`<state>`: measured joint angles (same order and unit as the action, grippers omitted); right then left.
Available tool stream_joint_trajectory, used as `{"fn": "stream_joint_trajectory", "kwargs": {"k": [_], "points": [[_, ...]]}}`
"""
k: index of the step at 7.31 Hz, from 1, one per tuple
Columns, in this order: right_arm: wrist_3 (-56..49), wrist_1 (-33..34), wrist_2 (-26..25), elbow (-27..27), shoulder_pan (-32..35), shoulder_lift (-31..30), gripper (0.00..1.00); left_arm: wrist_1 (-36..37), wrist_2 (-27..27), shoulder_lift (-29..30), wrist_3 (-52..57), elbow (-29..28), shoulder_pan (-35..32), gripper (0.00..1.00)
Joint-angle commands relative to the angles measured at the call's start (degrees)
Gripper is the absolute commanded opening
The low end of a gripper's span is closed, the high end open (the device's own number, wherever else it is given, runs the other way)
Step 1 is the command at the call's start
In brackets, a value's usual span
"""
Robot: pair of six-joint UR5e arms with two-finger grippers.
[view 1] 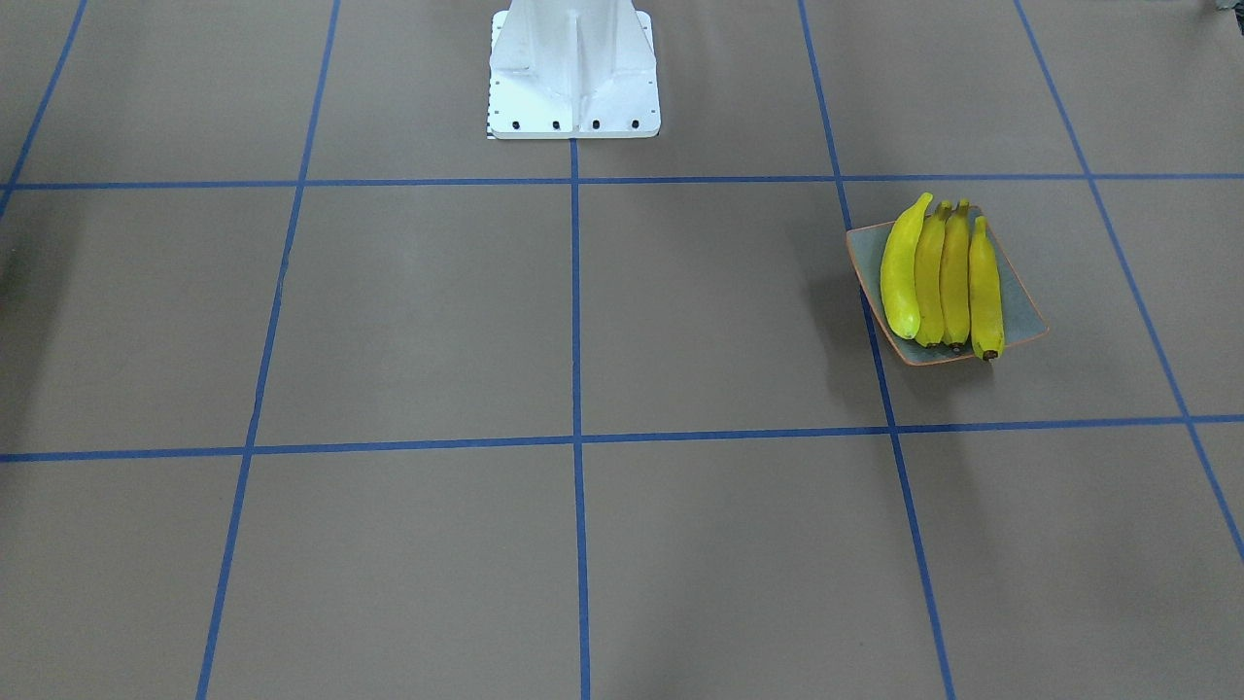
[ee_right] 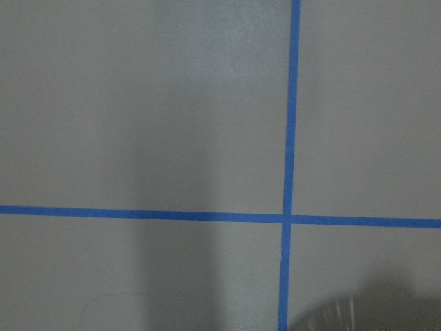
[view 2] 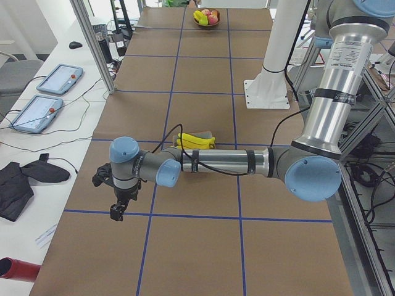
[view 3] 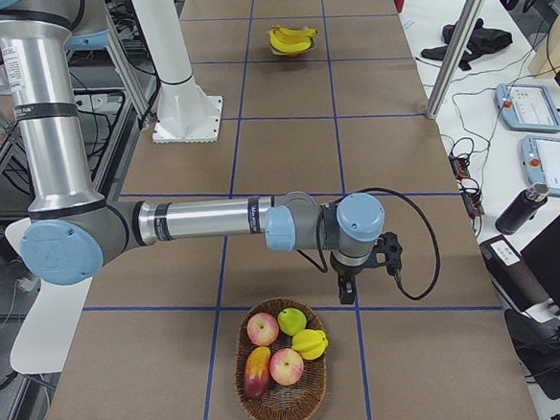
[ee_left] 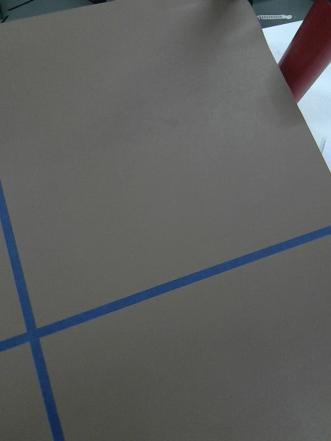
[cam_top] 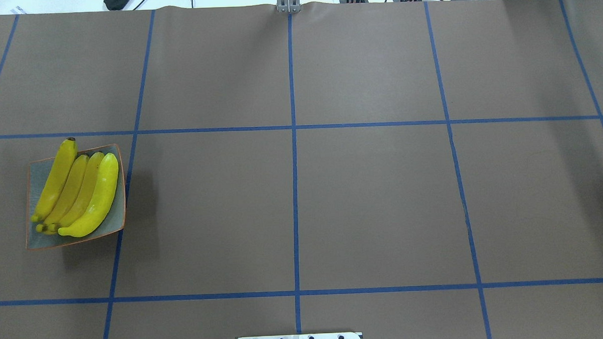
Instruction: Transfer all bananas from basket to plate
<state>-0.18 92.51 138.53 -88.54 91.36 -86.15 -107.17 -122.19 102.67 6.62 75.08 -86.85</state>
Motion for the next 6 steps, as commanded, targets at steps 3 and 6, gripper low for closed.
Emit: {"fn": "stream_joint_trajectory", "kwargs": {"k": [3,6], "points": [[-1.49,0.39,-0.19,-0.31,0.66,-2.18,0.99,4.65,-8.09,-2.12,-5.71,3.28,0.01,1.0],[-1.14,1.09,-0.01,-0.23,0.84,-2.71,1.0,16.53,-9.56,-7.75,-7.76,18.85,-0.16,1.0]]}}
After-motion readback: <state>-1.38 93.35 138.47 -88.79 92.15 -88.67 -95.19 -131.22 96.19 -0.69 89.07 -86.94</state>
